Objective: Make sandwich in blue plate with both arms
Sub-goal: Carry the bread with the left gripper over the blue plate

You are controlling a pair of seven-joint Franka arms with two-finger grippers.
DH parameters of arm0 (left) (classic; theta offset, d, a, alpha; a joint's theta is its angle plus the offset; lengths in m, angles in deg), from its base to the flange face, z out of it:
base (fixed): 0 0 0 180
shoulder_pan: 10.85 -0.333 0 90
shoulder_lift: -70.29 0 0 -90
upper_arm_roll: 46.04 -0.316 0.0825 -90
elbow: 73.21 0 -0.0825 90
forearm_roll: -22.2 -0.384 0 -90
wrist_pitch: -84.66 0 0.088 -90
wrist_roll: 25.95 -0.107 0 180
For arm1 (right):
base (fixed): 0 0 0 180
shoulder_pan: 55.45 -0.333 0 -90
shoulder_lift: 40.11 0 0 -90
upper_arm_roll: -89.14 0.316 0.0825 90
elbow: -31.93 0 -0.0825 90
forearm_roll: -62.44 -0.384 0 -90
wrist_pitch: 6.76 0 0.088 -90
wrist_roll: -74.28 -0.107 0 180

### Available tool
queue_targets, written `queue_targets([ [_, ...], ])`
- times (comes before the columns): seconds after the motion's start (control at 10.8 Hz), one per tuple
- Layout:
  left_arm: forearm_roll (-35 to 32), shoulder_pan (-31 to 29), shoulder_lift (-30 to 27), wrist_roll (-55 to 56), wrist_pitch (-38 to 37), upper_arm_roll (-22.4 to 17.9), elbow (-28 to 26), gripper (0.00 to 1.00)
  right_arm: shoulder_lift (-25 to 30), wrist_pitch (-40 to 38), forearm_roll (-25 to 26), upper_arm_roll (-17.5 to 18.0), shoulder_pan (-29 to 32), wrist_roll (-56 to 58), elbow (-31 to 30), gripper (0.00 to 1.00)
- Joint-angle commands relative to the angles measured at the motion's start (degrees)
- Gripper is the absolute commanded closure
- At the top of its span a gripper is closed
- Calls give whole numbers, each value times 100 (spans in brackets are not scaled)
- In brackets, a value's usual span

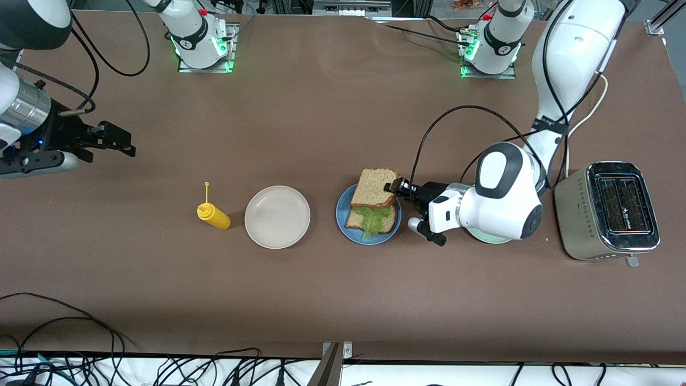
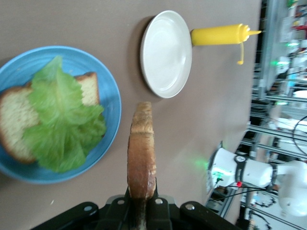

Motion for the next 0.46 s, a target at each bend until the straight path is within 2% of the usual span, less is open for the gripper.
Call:
queue_targets([
  [0.0,1066,11,578,-651,82,-30,348,100,330,178,241,-428,-435,-109,-228,0],
  [0.19,1077,11,701,-669,169,-39,357,100,374,187,232,-517,-435,-126,-185,0],
  [0.37,1042,11,1000,-1324,415,-65,348,100,340,161,223,-534,-400,-100,52,0],
])
